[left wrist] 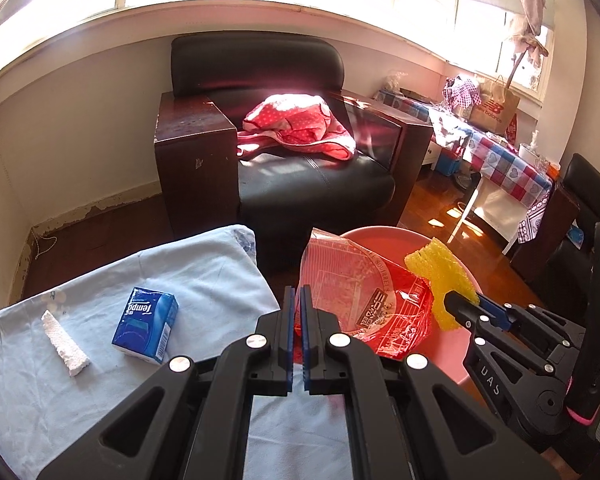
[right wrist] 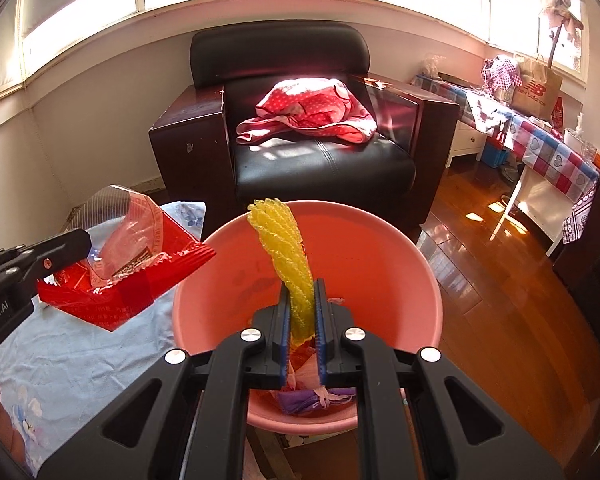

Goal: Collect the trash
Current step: 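Carry the red mesh bag and yellow foam net in both tools over the pink basin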

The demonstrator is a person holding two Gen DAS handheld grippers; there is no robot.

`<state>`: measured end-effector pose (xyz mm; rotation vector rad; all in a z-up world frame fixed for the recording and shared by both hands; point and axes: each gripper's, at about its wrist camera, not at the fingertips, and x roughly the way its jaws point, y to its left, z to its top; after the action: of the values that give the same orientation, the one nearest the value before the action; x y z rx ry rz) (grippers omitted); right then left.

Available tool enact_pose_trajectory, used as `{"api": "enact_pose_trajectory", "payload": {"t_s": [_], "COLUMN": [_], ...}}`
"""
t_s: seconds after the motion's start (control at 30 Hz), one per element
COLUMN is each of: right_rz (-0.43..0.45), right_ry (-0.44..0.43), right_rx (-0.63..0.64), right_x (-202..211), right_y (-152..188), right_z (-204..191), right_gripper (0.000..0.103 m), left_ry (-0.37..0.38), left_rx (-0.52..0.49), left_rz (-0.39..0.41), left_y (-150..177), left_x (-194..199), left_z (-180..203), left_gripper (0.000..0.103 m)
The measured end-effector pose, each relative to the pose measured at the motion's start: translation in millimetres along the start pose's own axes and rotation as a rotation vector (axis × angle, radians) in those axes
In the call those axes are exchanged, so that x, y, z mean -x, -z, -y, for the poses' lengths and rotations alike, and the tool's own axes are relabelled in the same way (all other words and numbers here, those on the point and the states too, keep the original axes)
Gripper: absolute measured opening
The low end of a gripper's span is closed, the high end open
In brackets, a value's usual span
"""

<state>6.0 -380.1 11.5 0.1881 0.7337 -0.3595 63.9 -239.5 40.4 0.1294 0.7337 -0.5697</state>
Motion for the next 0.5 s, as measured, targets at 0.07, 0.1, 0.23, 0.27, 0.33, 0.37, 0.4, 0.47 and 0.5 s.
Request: {"api": "enact_pose_trajectory", "payload": {"t_s": [0.07, 0.1, 0.23, 0.27, 0.33, 0.37, 0.4, 0.47, 0.5], "right_rz": [-0.002, -0.003, -0.008, -0.01, -0.015, -0.018, -0.02, -0.025, -0.027], "right_ry": [0.006, 0.007, 0.017, 0.019, 0.024, 0.026, 0.028, 0.036, 0.041], "right_rx": [-0.005, -0.006, -0.012, -0.011, -0.009, -0.007, -0.005, 0.0, 0.002], "right_x": [-1.2, -2.5, -6.5, -7.6, -10.1, -11.5, -12.7, -15.0, -15.9], "right_y": [0.3, 0.3, 0.2, 0.3, 0.4, 0.5, 0.6, 0.5, 0.5], "right_z": [2.6, 3.9, 6.2, 6.1, 5.5, 4.7, 4.5, 2.6, 1.6], "right_gripper": [0.011, 0.011, 0.011, 0.011, 0.011, 0.011, 0.011, 0.011, 0.011], "left_ry": [0.002, 0.003, 0.006, 0.005, 0.003, 0.002, 0.002, 0.003, 0.003], "left_rx": [-0.017, -0.022, -0.038, -0.044, -0.051, -0.051, -0.051, -0.049, -0.048], "left_rz": [-0.007, -0.011, -0.028, -0.032, -0.039, -0.042, -0.045, -0.052, -0.055], "left_y": [1.5, 1.9, 4.8, 5.4, 3.8, 4.5, 5.4, 7.4, 8.0], "left_x": [-4.9, -7.3, -15.3, -17.4, -22.7, -24.7, -26.6, -29.8, -31.5], "left_z": [4.9, 7.0, 11.8, 12.9, 14.4, 14.7, 14.8, 13.4, 13.6], "left_gripper": [0.002, 0.002, 0.002, 0.002, 0.002, 0.002, 0.002, 0.002, 0.002]}}
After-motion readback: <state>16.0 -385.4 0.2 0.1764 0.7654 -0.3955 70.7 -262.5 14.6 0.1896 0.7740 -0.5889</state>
